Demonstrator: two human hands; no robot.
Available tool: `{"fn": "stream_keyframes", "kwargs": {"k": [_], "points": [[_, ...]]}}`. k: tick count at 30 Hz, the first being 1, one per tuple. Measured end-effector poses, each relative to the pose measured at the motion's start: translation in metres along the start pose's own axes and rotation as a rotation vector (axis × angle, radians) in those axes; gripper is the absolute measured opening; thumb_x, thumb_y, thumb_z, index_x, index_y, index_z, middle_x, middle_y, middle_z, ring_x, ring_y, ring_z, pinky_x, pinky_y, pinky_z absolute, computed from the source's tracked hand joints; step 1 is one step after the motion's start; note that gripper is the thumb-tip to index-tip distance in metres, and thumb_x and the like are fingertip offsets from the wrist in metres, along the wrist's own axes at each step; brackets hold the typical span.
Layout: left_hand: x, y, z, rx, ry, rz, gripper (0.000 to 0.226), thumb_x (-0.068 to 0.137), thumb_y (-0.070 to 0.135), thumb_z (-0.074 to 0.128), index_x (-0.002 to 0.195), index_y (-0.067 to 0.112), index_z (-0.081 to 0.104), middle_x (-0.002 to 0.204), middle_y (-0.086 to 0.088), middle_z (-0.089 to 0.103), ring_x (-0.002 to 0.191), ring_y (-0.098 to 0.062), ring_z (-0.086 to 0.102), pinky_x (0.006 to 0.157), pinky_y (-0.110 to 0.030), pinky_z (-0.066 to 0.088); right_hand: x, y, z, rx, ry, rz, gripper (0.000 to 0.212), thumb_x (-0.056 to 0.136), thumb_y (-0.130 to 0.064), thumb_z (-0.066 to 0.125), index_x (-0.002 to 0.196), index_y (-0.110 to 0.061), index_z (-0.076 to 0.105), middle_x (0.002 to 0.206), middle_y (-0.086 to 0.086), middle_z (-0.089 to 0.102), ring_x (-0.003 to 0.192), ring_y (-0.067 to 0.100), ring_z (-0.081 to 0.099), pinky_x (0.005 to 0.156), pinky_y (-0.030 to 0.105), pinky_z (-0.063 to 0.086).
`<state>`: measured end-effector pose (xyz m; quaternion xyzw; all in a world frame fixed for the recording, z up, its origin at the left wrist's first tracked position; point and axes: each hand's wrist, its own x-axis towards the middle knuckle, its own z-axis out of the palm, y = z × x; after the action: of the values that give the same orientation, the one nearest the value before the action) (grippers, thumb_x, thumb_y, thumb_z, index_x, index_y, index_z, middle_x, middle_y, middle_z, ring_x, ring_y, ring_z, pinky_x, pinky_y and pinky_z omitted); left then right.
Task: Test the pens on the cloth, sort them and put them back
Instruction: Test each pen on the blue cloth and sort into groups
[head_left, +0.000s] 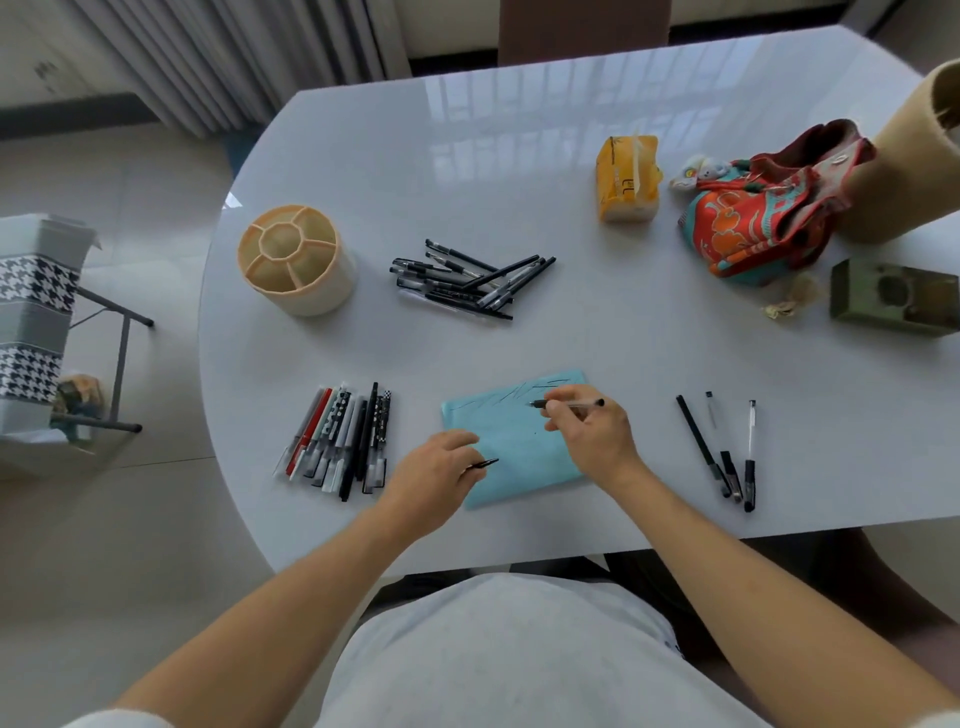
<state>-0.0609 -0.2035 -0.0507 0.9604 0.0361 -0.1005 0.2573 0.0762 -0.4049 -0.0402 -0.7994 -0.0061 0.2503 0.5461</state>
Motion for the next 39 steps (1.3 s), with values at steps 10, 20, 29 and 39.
{"fn": "stream_keyframes", "kwargs": {"k": [10,20,29,39], "points": [[0.003,-0.007,0.016,-0.049,-0.133,0.001,0.024,0.099,0.030,0.058,0.110,0.014,0.073,0.153,0.002,0.047,0.145,-0.015,0.036,0.115,-0.030,0.031,0.000,0.011,0.016,-0.281,-0.001,-0.167,0.018,0.096,-0.017,0.063,0.098,-0.032,0.073,0.080,-0.017,0.072,0.067,0.017,0.068,0.071,0.038,0.059],[0.009,-0.002,0.005,-0.107,-0.137,-0.084,0.024,0.100,0.035,0.055,0.108,0.020,0.072,0.143,0.011,0.055,0.131,-0.009,0.050,0.098,-0.032,0.047,-0.001,-0.007,0.006,-0.101,0.107,0.002,0.016,0.096,-0.015,0.060,0.091,-0.026,0.069,0.085,-0.005,0.076,0.065,0.009,0.071,0.065,0.023,0.058],[0.013,0.012,-0.007,-0.164,-0.034,-0.125,0.022,0.100,0.040,0.054,0.105,0.024,0.069,0.101,0.010,0.067,0.090,-0.011,0.059,0.073,-0.028,0.046,-0.032,-0.010,0.004,0.276,-0.152,0.144,0.012,0.098,-0.006,0.059,0.093,-0.004,0.070,0.078,0.018,0.075,0.061,0.027,0.068,0.066,0.040,0.063],[0.021,0.031,-0.013,-0.089,-0.050,-0.030,0.019,0.100,0.026,0.054,0.091,0.016,0.067,0.074,0.006,0.054,0.068,-0.016,0.049,0.063,-0.036,0.043,-0.029,-0.003,0.005,0.281,-0.270,0.185,0.013,0.102,-0.012,0.060,0.099,-0.003,0.069,0.082,0.017,0.077,0.068,0.027,0.072,0.071,0.035,0.063]]}}
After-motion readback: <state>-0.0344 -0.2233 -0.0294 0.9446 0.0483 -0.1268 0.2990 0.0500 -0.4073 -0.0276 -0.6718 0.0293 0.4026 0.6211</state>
